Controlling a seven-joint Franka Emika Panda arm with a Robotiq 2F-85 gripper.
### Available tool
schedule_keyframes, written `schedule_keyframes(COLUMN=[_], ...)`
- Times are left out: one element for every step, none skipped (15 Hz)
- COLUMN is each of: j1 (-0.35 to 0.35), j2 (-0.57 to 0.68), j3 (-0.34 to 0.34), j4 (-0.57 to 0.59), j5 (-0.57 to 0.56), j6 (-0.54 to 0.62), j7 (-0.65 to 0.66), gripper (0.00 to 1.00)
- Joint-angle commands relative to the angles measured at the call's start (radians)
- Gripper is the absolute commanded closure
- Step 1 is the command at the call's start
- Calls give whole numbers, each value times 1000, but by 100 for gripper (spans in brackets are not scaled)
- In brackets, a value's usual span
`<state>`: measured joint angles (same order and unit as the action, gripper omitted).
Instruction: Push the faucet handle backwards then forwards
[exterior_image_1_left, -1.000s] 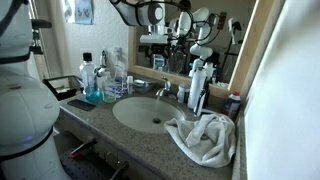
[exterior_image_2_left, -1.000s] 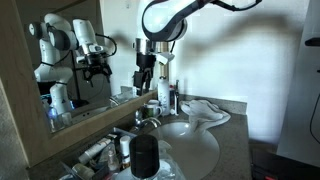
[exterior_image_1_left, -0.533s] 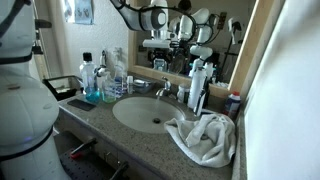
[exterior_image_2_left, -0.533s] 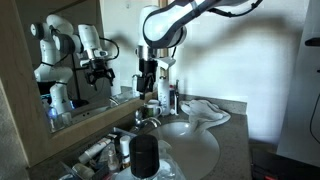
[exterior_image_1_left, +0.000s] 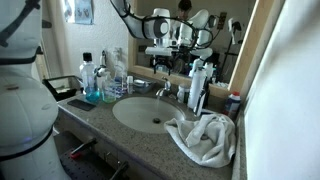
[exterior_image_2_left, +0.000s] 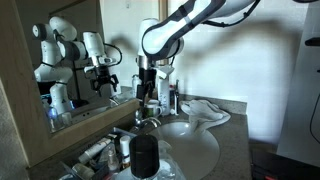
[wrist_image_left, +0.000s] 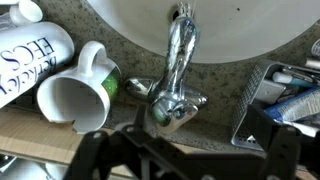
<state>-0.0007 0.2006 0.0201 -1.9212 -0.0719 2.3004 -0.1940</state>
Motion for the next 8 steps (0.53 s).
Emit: schedule_keyframes(j1=[-14,-16,-18,-20,-22,-25,-24,-25], j2=[26,32,38,43,49,54,59,63], j3=[0,-1,-1,-1,-1,0,-1,0], j4=[12,15,16,17,18,20,22,23], j5=[19,20,20,20,23,27,25,25], j6=[48,54,60,65,70,72,75,76], j7=[-24,-23,-22,-21,-21,-19,-14,-15], gripper=[0,0,0,0,0,0,0,2])
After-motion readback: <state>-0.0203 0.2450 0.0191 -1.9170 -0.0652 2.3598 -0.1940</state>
